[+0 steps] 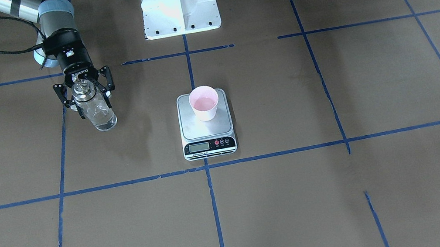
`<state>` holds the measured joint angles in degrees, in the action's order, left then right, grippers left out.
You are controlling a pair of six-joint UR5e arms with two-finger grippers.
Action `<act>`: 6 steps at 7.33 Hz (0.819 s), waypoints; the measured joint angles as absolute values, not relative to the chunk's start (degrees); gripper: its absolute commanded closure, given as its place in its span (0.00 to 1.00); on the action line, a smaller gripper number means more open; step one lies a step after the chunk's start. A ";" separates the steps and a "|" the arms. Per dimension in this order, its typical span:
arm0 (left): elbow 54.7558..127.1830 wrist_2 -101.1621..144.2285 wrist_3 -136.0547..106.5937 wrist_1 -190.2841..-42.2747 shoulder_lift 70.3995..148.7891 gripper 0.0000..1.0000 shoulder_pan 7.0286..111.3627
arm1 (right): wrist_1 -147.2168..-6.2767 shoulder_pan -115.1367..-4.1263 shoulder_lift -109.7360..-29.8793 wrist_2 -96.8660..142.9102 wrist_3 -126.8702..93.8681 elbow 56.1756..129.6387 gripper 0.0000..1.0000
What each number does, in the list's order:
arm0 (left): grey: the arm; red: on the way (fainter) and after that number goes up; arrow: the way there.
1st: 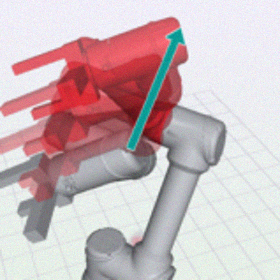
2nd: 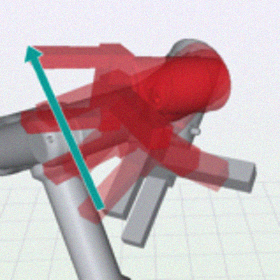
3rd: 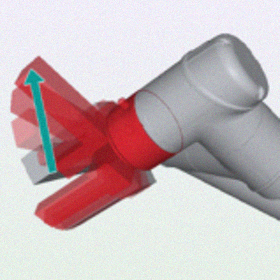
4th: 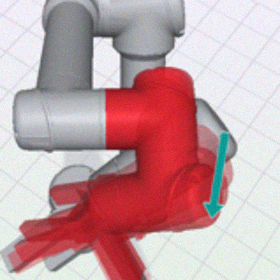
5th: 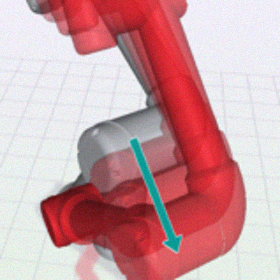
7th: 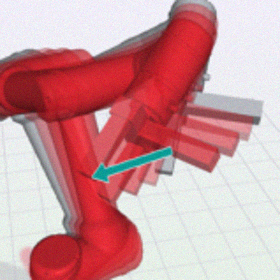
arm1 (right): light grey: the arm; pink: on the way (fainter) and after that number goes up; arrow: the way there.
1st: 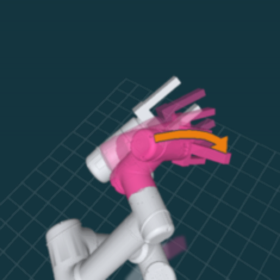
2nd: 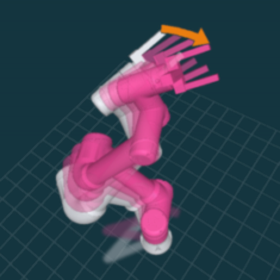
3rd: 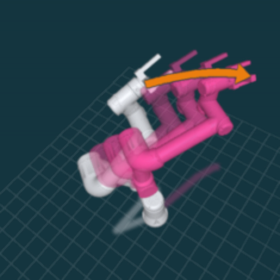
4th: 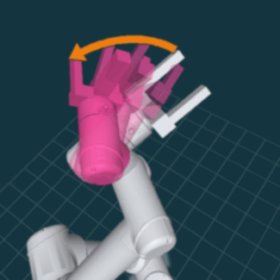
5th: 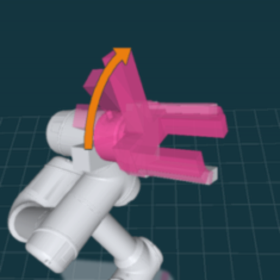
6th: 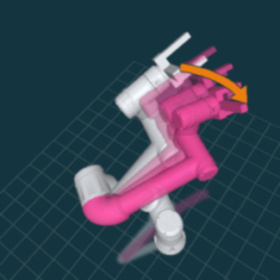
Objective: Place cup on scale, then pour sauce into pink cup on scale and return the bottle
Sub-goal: 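Lower the sauce bottle with the right gripper onto the table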
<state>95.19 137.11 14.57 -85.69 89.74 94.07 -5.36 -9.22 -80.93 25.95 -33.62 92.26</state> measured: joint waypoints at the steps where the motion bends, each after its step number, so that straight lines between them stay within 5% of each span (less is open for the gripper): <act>1: 95.14 137.11 14.53 -85.69 89.74 0.00 94.05 | -6.39 -9.93 -81.12 24.78 -33.63 93.15 1.00; 6: 95.18 137.13 14.50 -85.78 89.74 0.00 94.04 | -10.79 -11.84 -82.96 21.50 -31.62 94.01 1.00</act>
<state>95.18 137.13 14.50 -85.78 89.74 94.04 -10.79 -11.84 -82.96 21.50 -31.62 94.01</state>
